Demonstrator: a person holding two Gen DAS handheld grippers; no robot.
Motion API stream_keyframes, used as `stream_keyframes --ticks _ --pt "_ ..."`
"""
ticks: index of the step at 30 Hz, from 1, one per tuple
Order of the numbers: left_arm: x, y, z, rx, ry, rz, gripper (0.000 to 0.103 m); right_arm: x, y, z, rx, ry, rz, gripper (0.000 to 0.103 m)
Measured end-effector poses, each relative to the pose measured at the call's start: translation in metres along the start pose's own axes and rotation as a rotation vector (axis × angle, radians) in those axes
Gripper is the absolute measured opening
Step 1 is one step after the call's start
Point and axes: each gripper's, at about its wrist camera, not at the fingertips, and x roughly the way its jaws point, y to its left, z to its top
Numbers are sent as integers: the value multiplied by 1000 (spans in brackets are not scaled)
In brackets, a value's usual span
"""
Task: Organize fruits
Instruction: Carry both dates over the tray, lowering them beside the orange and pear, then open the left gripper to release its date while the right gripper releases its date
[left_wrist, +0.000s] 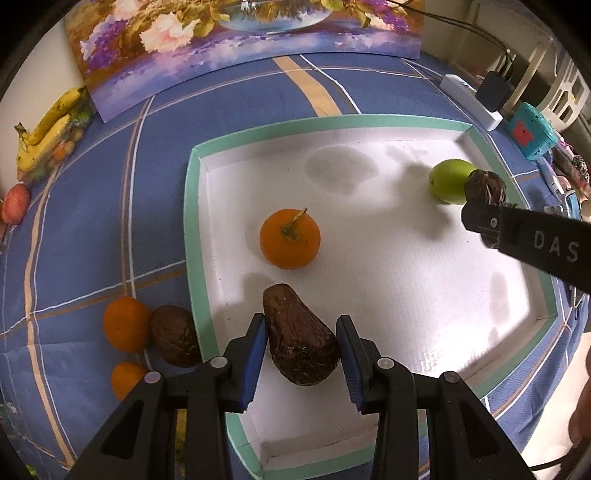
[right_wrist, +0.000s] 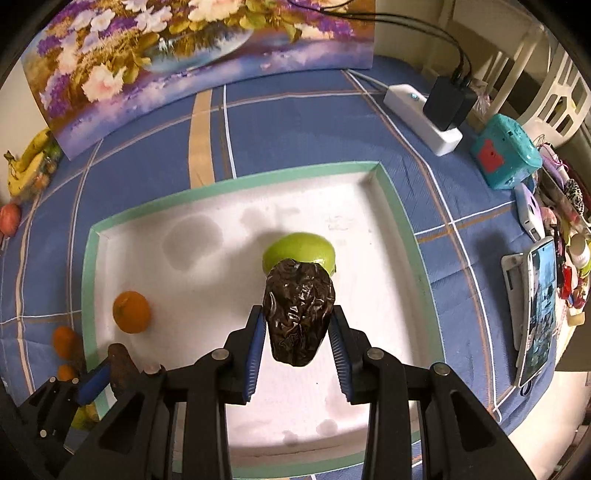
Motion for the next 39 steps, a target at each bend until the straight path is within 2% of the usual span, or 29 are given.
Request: stream_keyframes --ticks 8,20,22,24,26,29,36,39 --pt "4 -2 1 -7 7 -12 41 22 -3 -4 20 59 -22 36" --pt "5 3 0 -9 4 -11 41 36 -1 -6 15 82 -28 36" --pt "5 4 0 -11 5 -15 46 36 -1 -7 12 78 -27 37" --pt "7 5 2 -14 10 -9 55 36 0 -7 7 76 -32 44" --pt "7 6 2 -16 11 -10 57 38 0 -8 9 78 -39 52" --pt "6 8 3 -24 13 -19 60 38 1 -7 6 75 -37 53" --pt "-2 11 4 -32 -7 -13 73 35 2 -6 0 52 -42 70" --pt "-8 10 5 -31 -19 -8 77 27 -1 -3 9 28 -46 71"
